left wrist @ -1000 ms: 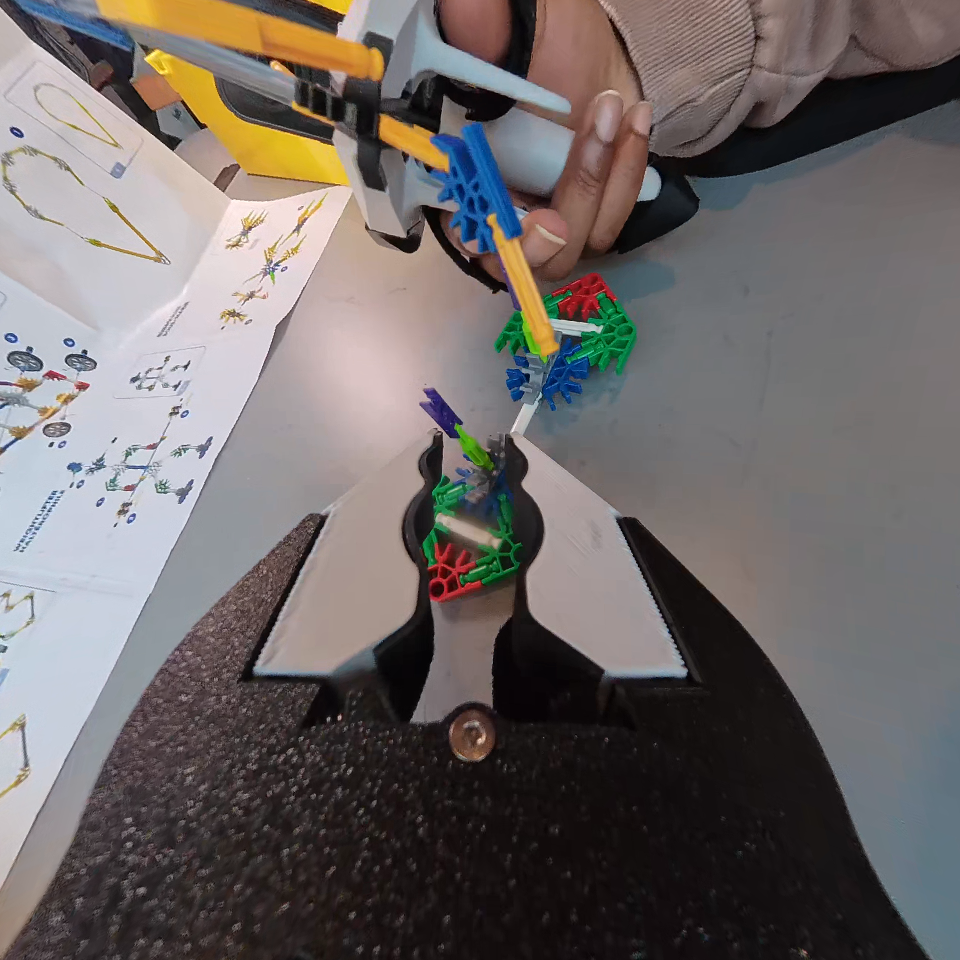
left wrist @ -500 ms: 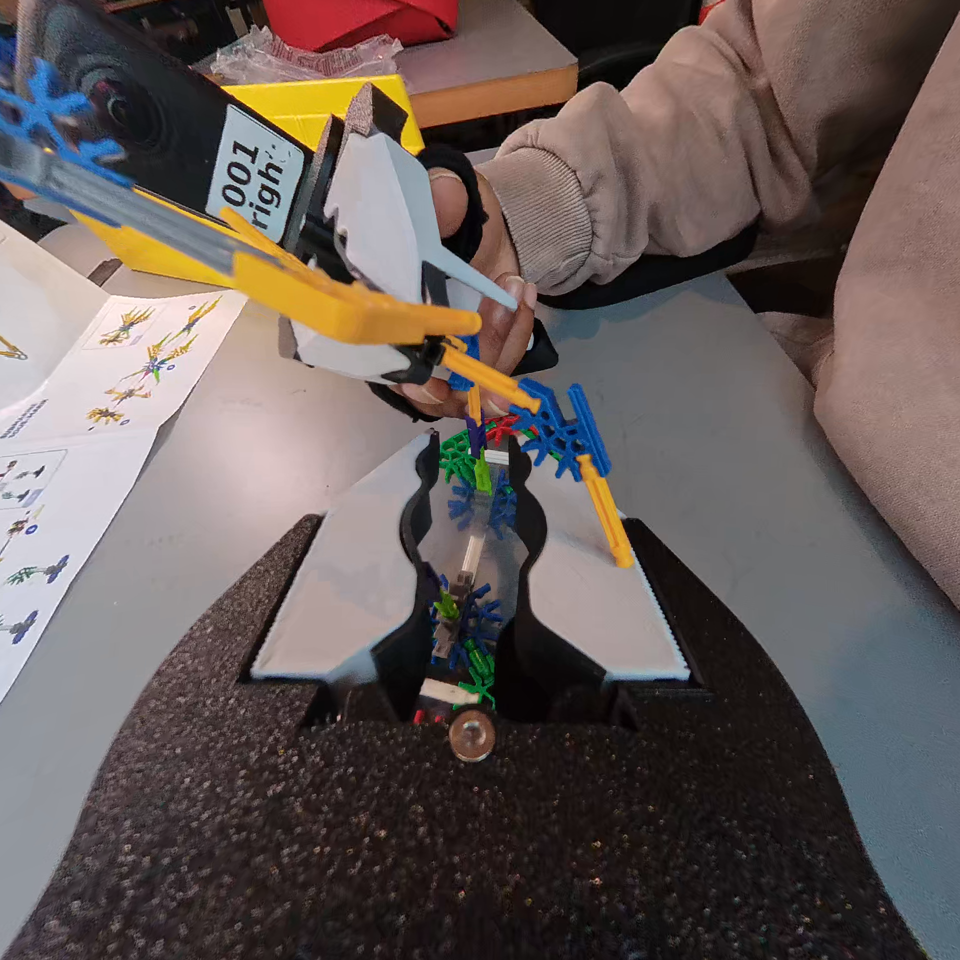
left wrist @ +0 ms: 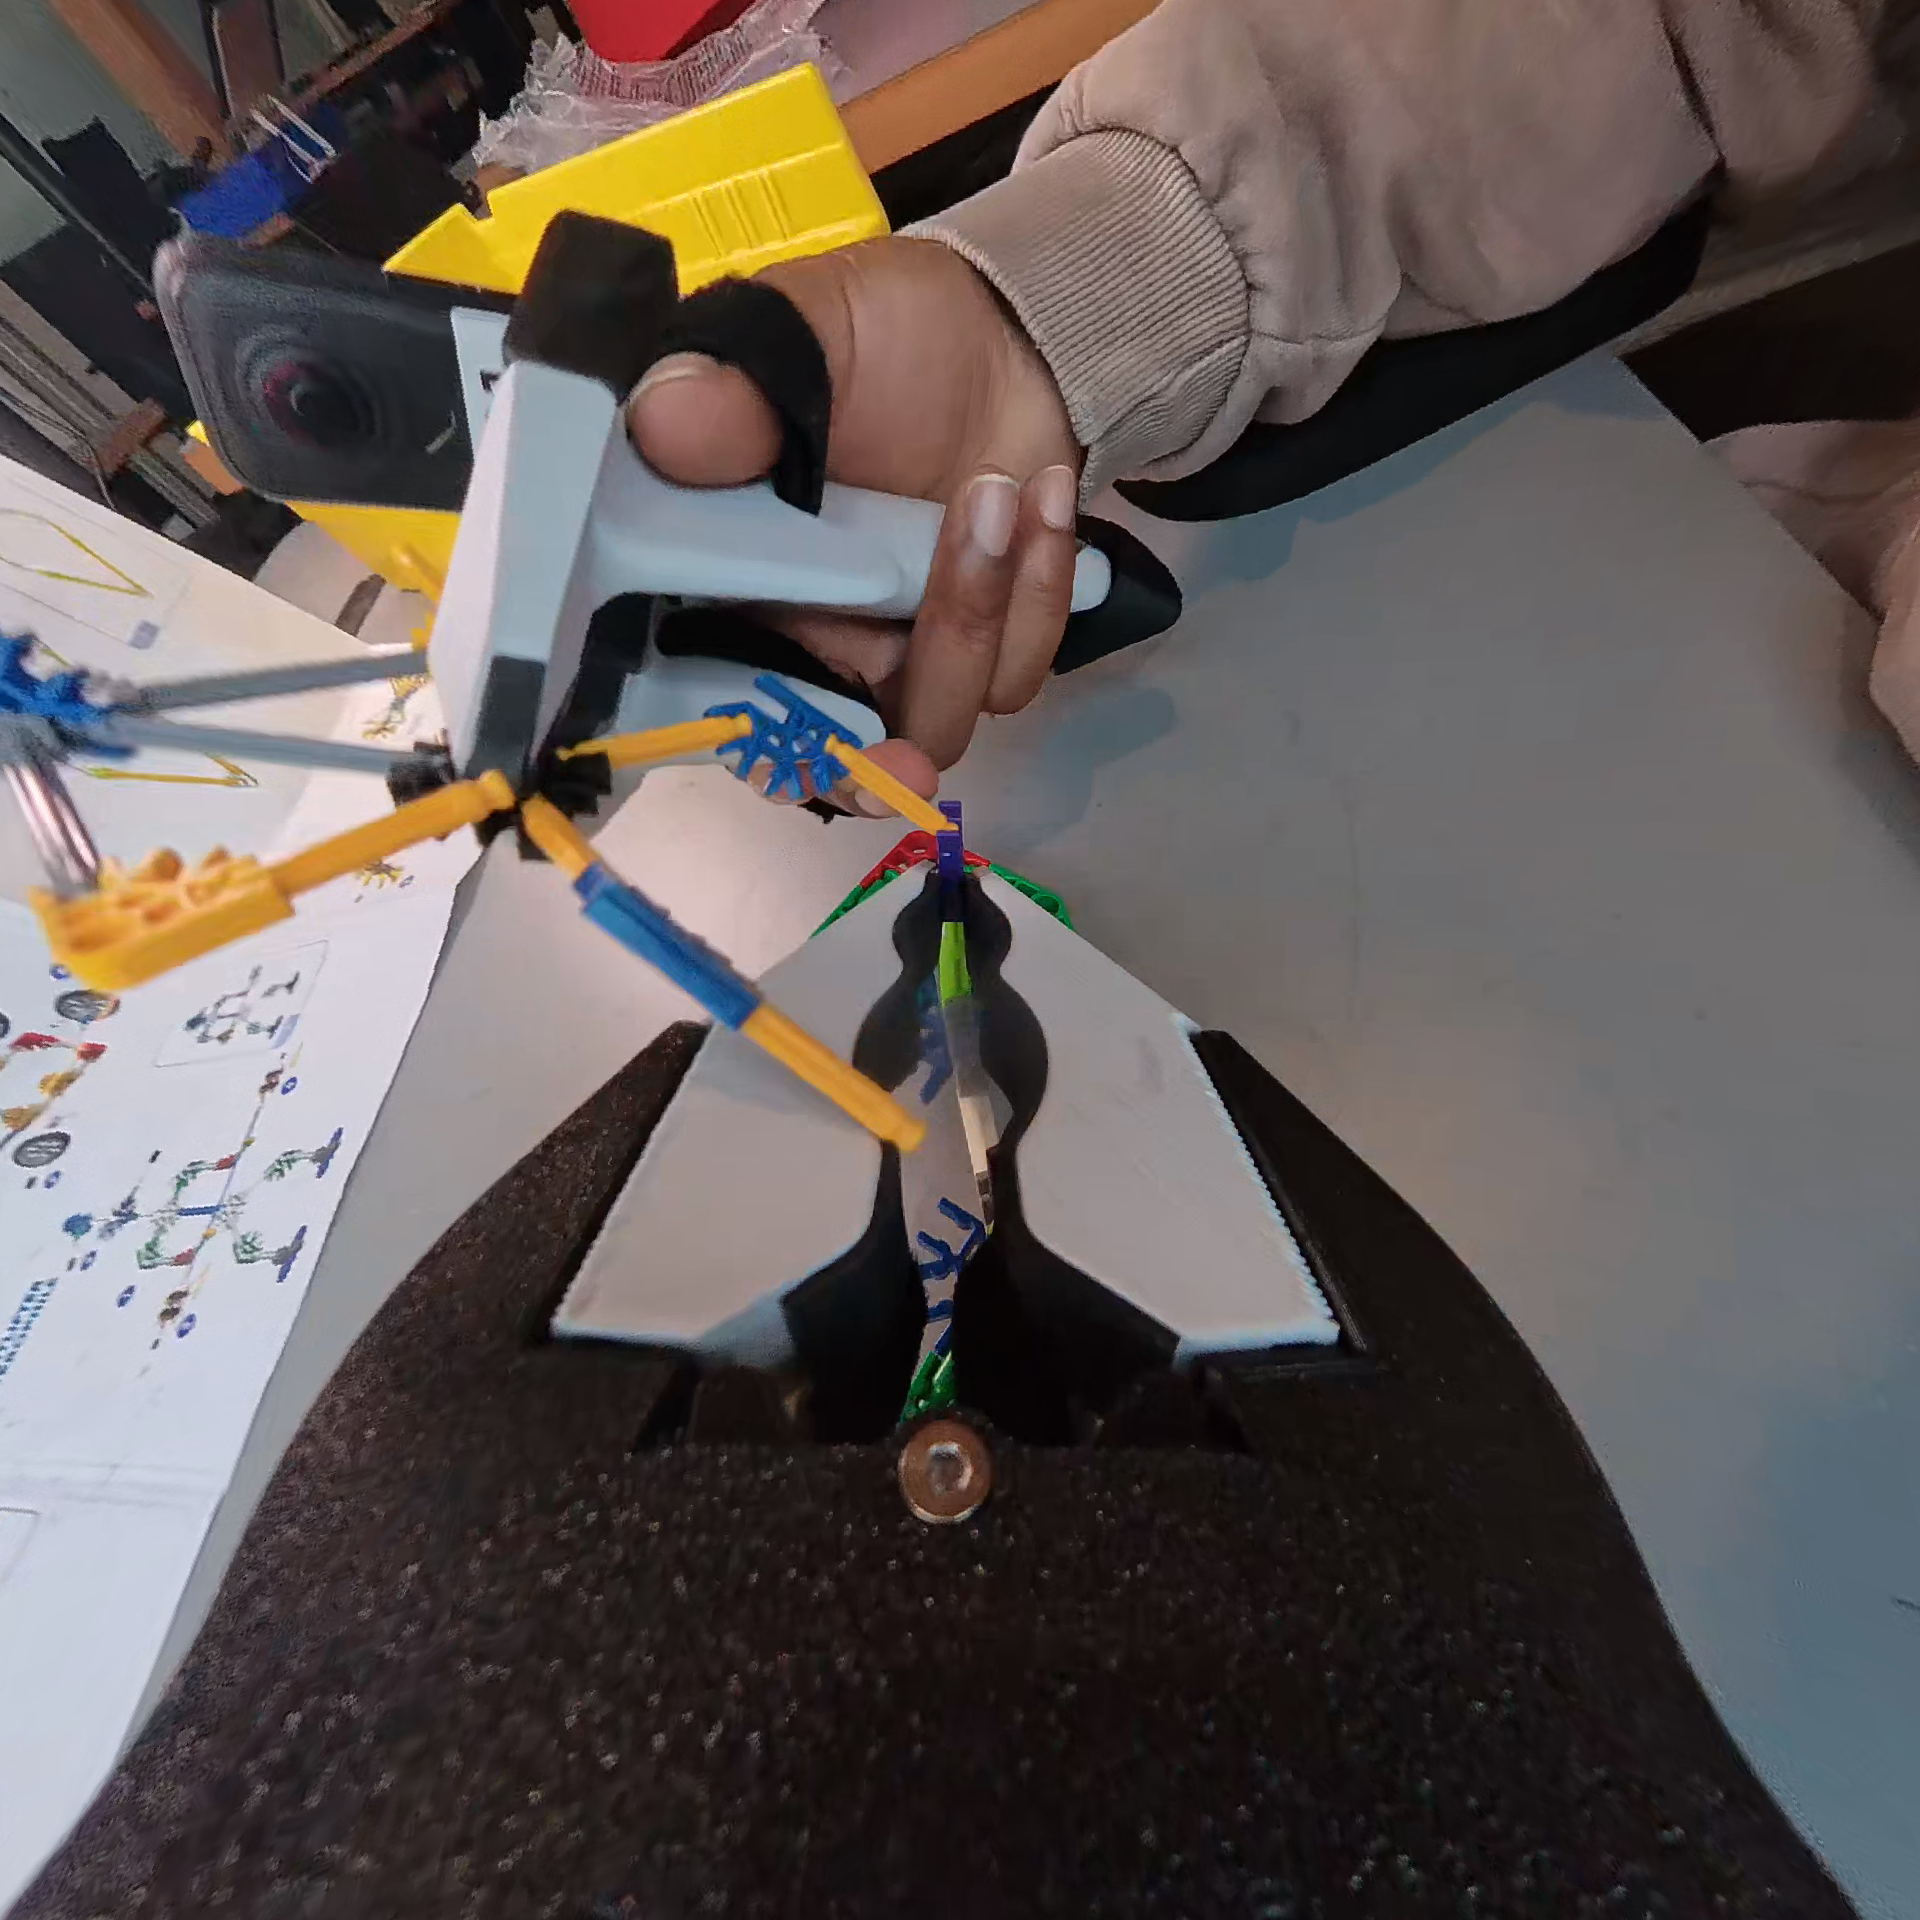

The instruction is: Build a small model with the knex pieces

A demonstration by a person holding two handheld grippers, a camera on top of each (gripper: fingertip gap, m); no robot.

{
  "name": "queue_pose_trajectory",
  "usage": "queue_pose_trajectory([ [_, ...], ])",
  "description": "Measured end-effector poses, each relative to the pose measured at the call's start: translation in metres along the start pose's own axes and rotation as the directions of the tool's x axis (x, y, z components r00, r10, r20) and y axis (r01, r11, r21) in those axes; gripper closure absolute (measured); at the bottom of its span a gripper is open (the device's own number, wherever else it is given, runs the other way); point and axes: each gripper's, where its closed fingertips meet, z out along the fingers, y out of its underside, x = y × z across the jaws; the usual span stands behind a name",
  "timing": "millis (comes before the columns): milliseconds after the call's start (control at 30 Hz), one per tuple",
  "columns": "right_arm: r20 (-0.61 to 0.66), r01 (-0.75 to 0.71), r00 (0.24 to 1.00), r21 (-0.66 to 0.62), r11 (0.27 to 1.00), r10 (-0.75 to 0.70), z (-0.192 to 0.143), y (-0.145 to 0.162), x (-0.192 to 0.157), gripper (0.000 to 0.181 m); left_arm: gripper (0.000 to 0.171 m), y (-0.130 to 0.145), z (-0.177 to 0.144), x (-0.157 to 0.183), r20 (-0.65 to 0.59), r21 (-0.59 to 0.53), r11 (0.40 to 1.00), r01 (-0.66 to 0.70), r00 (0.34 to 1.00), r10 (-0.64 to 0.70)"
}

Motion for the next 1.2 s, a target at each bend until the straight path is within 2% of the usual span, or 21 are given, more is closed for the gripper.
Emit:
queue_pose_trajectory([
  [133,-0.014,-0.095,0.995,0.078,0.992,0.096,-0.009,-0.008,0.015,0.179,0.17,-0.001,-0.003,-0.007,0.09,-0.023,0.993,-0.12,0.989,0.121],
  [233,-0.044,-0.079,0.995,0.141,0.987,0.086,-0.019,-0.02,0.019,0.179,0.17,0.0,-0.008,-0.011,0.112,-0.025,0.99,-0.141,0.983,0.143],
  [367,-0.011,0.004,1.0,0.196,0.981,-0.001,-0.029,-0.037,0.003,0.179,0.17,0.008,-0.008,-0.014,0.108,-0.051,0.995,-0.087,0.99,0.092],
  [567,-0.117,0.166,0.982,0.152,0.974,-0.149,-0.035,-0.04,-0.002,0.18,0.17,0.022,-0.01,-0.031,0.118,-0.041,0.992,0.119,0.986,-0.113],
  [667,-0.16,0.202,0.971,0.153,0.967,-0.177,-0.04,-0.046,-0.001,0.18,0.17,0.026,-0.012,-0.043,0.127,-0.039,0.989,0.144,0.982,-0.138],
  [900,-0.241,0.297,0.937,0.164,0.941,-0.254,-0.052,-0.06,-0.001,0.178,0.17,0.023,-0.002,-0.066,-0.023,-0.012,0.964,0.264,0.964,-0.265],
  [1033,-0.282,0.365,0.909,0.183,0.913,-0.307,-0.064,-0.068,-0.006,0.179,0.169,0.027,0.005,-0.087,-0.085,-0.046,0.97,0.237,0.967,-0.24],
  [1200,-0.315,0.354,0.905,0.19,0.916,-0.285,-0.079,-0.069,0.003,0.178,0.169,0.029,0.019,-0.132,-0.126,-0.085,0.977,0.194,0.971,-0.204],
])
